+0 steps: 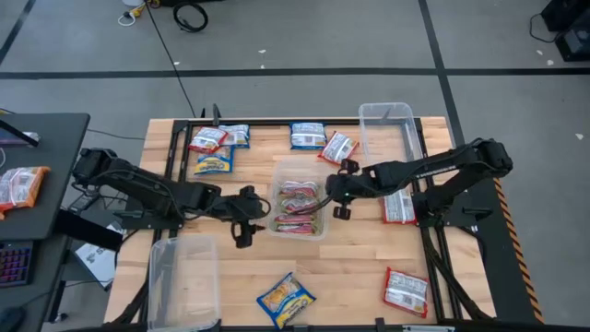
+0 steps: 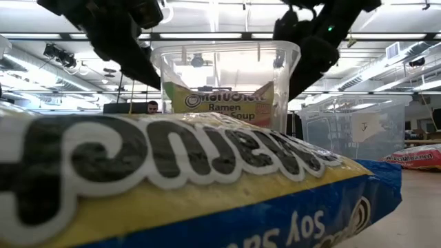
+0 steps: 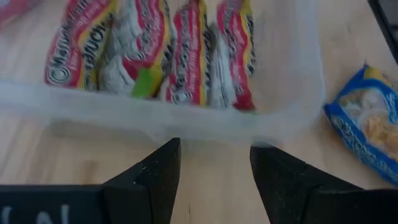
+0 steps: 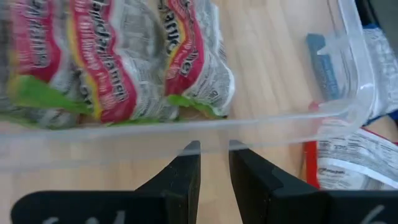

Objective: Sort Maruchan noodles
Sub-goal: Adjust the middle transparent container, then put the red noodle pack into the top transparent container

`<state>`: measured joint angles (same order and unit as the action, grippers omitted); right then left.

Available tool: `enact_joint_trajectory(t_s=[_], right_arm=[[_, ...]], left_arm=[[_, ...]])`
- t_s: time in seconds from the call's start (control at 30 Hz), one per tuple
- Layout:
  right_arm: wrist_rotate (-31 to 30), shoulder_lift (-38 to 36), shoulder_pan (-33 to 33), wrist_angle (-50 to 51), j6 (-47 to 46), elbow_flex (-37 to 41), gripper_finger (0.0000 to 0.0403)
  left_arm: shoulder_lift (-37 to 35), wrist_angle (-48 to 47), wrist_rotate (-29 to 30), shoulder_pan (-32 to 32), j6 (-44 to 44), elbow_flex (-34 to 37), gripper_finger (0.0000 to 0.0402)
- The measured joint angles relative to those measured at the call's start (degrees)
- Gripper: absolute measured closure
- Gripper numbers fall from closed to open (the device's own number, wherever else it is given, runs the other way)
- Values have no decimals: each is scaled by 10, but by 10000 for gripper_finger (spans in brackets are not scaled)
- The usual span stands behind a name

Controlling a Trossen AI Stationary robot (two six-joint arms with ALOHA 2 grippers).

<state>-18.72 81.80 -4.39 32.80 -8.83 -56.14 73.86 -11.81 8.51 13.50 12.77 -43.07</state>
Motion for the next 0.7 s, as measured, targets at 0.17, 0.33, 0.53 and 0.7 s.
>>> enact_joint_trajectory(t_s=[0.17, 0.33, 0.53, 0.7], right_arm=[[59, -29, -68, 143, -70, 0, 314], [28, -15, -156, 320, -287, 14, 314], [28, 17, -169, 386, -503, 96, 314], [37, 47, -157, 372, -524, 152, 314]], left_arm=[[-29, -87, 36, 17, 13, -1, 205], [-64, -179, 117, 19, 39, 0, 205], [-92, -197, 199, 18, 41, -1, 205], [-94, -199, 203, 20, 43, 0, 205]])
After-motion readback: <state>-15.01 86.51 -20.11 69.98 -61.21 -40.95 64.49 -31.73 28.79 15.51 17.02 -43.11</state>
